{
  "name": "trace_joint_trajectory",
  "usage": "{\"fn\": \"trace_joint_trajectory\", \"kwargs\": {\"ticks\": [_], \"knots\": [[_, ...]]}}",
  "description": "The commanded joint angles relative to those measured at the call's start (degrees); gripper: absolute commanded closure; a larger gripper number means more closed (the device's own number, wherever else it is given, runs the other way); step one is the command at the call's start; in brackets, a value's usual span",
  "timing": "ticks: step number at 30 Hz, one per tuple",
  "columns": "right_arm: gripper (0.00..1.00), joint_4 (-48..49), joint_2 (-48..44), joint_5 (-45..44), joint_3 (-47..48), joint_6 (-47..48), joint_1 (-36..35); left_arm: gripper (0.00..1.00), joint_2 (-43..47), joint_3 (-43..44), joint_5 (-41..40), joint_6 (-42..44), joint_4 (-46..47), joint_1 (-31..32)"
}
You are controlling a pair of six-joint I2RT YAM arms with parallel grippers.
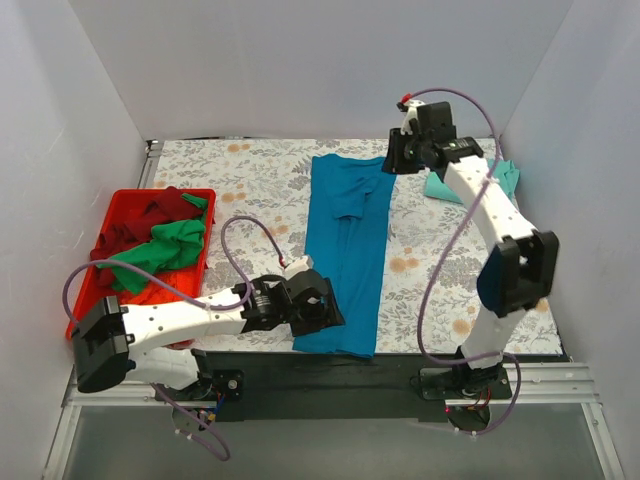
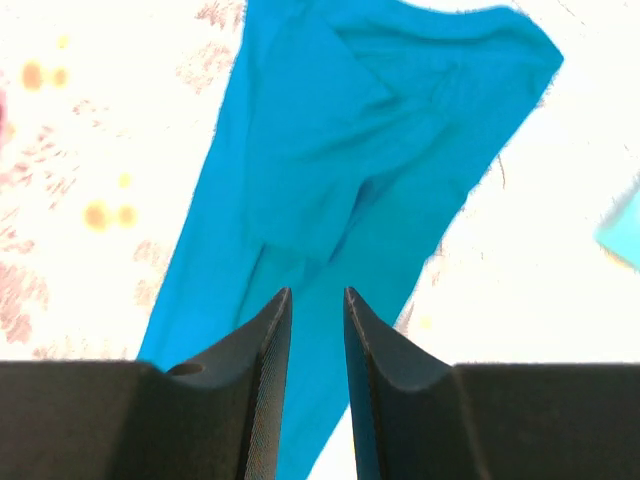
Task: Fold and stack the t-shirts
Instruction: Fold the tshirt
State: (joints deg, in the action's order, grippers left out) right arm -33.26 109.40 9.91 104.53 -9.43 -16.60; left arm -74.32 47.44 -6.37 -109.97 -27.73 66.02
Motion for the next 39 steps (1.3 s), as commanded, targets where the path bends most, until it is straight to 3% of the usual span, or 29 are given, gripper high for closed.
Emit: {"fn": "trace_joint_trajectory", "kwargs": {"ticks": [1, 7, 14, 19, 39], "knots": [[0.66, -0.32, -10.76, -2.07, -13.52, -0.76, -1.93, 0.35, 4.09, -3.74, -5.22, -1.64, -11.1, 0.51], [0.66, 3.28, -31.6, -7.7, -45.32, -7.34, -10.18, 0.35, 8.84, -8.24, -6.55, -4.28, -14.37, 1.13], [0.66, 2.14, -49.35, -11.48, -64.16, -22.98, -24.87, 0.35, 11.04, -10.09, -7.16, -4.72, -15.43, 1.31], [0.66, 1.0, -52.8, -14.74, -68.84, -33.98, -36.02, 0.35, 11.22, -10.52, -6.99, -5.34, -15.43, 1.22], [0.64, 1.52, -46.92, -17.73, -72.98, -48.75, -50.28, 0.35, 8.67, -11.67, -6.55, -5.6, -14.2, 1.39]]}}
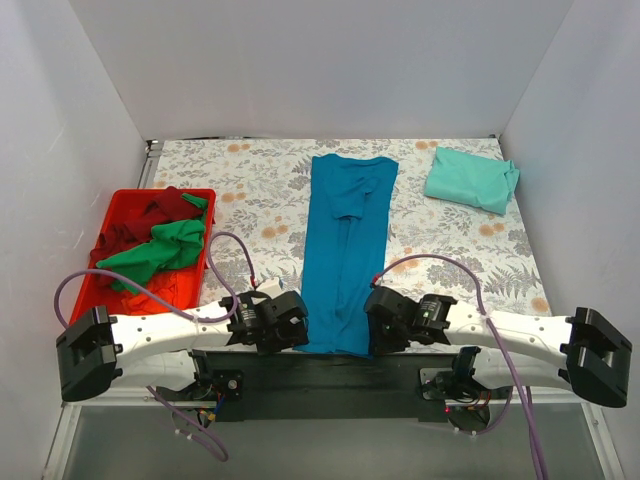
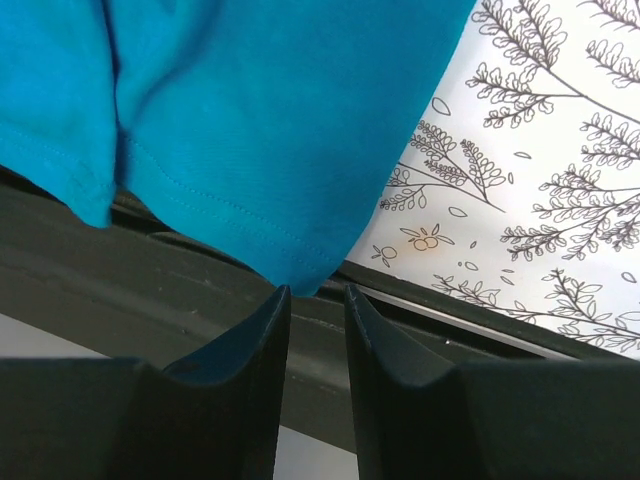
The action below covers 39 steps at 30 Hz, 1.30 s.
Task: Fold and stack the t-shirts
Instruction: Fold the tshirt
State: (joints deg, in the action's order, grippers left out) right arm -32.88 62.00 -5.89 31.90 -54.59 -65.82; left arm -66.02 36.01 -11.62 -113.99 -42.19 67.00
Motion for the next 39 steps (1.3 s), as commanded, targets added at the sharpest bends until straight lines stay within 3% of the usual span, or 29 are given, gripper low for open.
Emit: {"fn": "trace_joint_trajectory", "kwargs": {"ticks": [1, 24, 26, 30, 39], "knots": [[0.64, 1.24, 0.93, -2.11, -0.17, -3.77, -1.32, 0.34, 0.36, -0.15, -1.3, -1.58, 0.27, 0.41], [0.63, 4.93, 2.16, -2.63, -4.04, -8.16, -3.0, 0.35, 3.0, -3.4, -0.69, -3.25, 0.27, 0.76], [0.66, 4.85, 1.9, -2.81, -4.65, -8.25, -3.0, 0.35, 2.65, -3.14, -0.51, -3.25, 0.45, 0.85], [0.82, 4.93, 0.93, -3.33, -5.27, -8.69, -3.08, 0.35, 1.16, -2.61, -0.51, -3.08, 1.23, 1.11], [0.98, 5.28, -2.23, -4.04, -6.5, -8.78, -3.08, 0.35, -2.0, -2.44, -0.51, -3.78, 3.87, 1.64]]}}
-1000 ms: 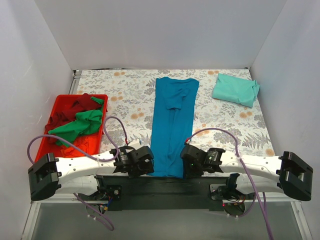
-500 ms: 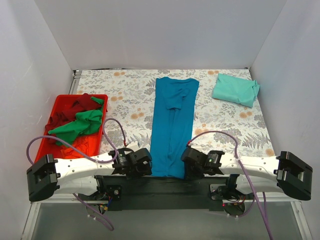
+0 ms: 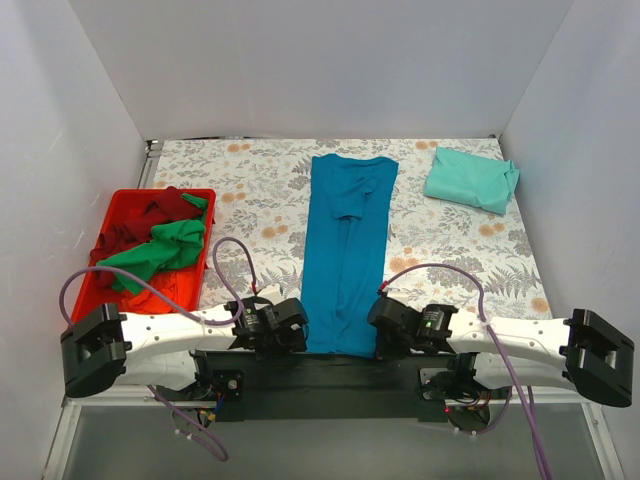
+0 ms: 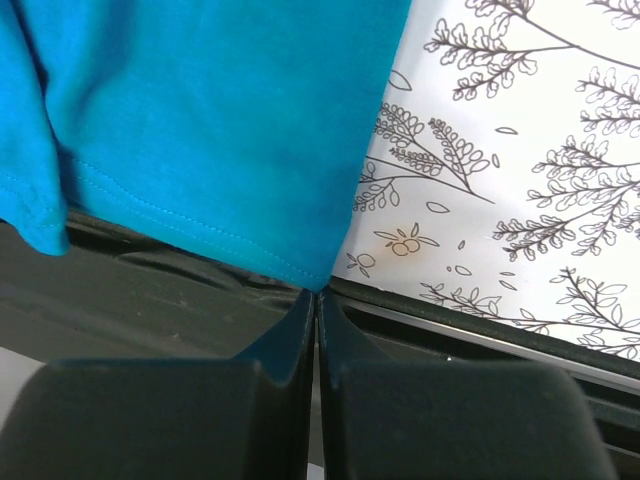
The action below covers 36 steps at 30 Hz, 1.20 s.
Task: Fold and stack the t-shirts
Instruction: Fold the tshirt
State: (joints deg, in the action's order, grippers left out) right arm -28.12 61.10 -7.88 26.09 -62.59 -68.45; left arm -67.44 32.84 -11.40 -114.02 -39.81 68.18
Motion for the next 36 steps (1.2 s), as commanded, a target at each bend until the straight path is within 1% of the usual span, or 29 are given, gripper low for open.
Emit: {"fn": "trace_joint_trajectory", "kwargs": {"ticks": [1, 3, 6, 10, 16, 18, 20, 24, 31, 33, 36], "knots": [[0.99, 0.52, -1.86, -2.05, -1.03, -0.78, -0.46, 0.35, -0.76, 0.73, -0.9, -3.93, 1.93, 0.46], [0.99, 0.61, -2.21, -1.97, -1.3, -0.78, -0.46, 0.35, -0.85, 0.47, -1.52, -4.89, 2.63, 0.63], [0.99, 0.61, -2.74, -1.88, -1.56, -0.78, -0.46, 0.39, -0.94, 0.21, -2.66, -6.21, 3.07, 0.55], [0.99, 0.61, -2.92, -1.79, -1.65, -0.87, -0.46, 0.48, -1.38, -0.06, -2.93, -6.57, 4.48, 0.64], [0.99, 0.78, -2.92, -1.7, -1.74, -0.69, -0.46, 0.52, -3.31, -1.11, -1.61, -6.83, 7.73, 0.81], [0.99, 0.87, -3.09, -1.7, -1.83, -0.78, -0.46, 0.56, -3.75, -1.55, -1.17, -7.18, 9.04, 0.9], [0.99, 0.79, -3.36, -1.7, -2.0, -0.69, -0.46, 0.58, -3.66, -2.16, -1.0, -7.45, 10.36, 0.99], [0.99, 0.87, -3.97, -1.7, -2.0, -0.69, -0.46, 0.68, -3.14, -3.39, -1.08, -8.06, 12.39, 1.08], [0.99, 0.79, -3.97, -1.61, -1.92, -0.43, -0.46, 0.7, -4.28, -2.7, -1.7, -7.54, 13.53, 1.08], [0.99, 0.87, -4.15, -1.44, -1.83, -0.34, -0.46, 0.72, -4.37, -1.65, -1.7, -7.27, 12.83, 1.08], [0.99, 0.78, -4.41, -1.35, -2.0, -0.34, -0.46, 0.73, -3.49, 0.28, -2.13, -6.92, 10.03, 1.16]]}}
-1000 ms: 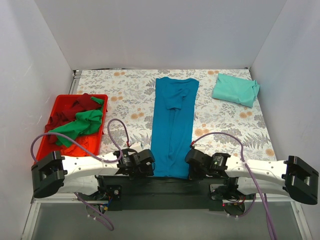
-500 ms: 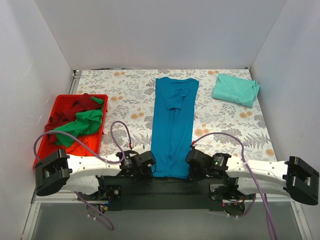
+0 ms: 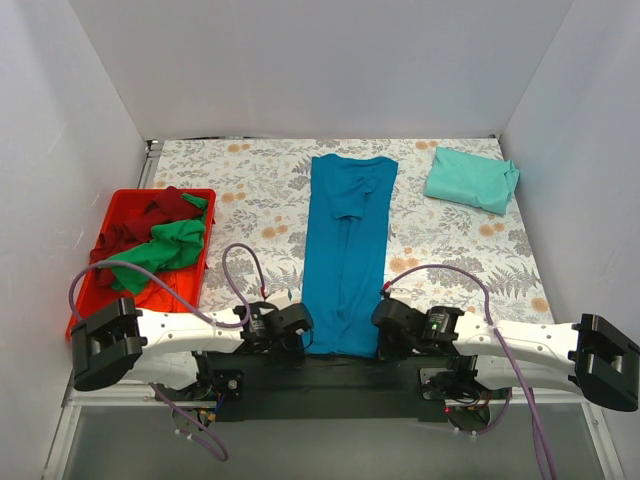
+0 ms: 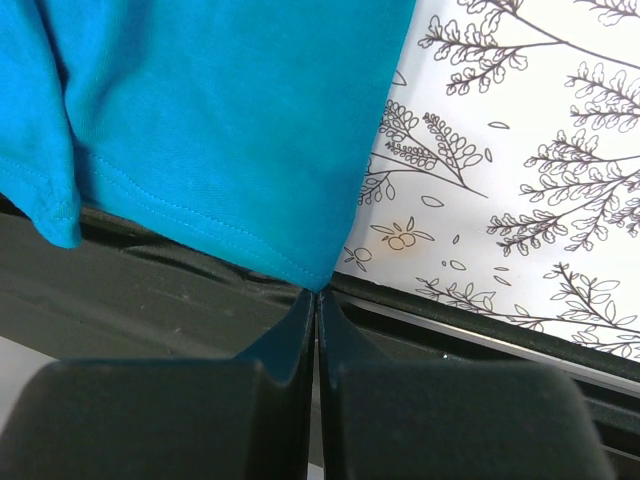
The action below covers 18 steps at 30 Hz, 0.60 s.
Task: Fold and stack the t-shirts
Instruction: Fold the tshirt
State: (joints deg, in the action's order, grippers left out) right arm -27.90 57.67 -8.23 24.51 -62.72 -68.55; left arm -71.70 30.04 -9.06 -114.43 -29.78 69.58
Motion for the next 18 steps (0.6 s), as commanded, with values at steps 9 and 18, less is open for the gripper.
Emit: {"fn": "trace_joint_trajectory", "kwargs": {"ticks": [9, 18], "knots": [[0.99, 0.83, -0.63, -0.82, -0.61, -0.21, -0.35, 0.66, 3.94, 8.01, -9.22, -7.03, -12.14, 0.2], [0.99, 1.27, 0.43, -0.56, 0.18, 0.49, -0.35, 0.64, -0.63, 8.54, -9.31, -6.86, -10.92, 0.29]]}}
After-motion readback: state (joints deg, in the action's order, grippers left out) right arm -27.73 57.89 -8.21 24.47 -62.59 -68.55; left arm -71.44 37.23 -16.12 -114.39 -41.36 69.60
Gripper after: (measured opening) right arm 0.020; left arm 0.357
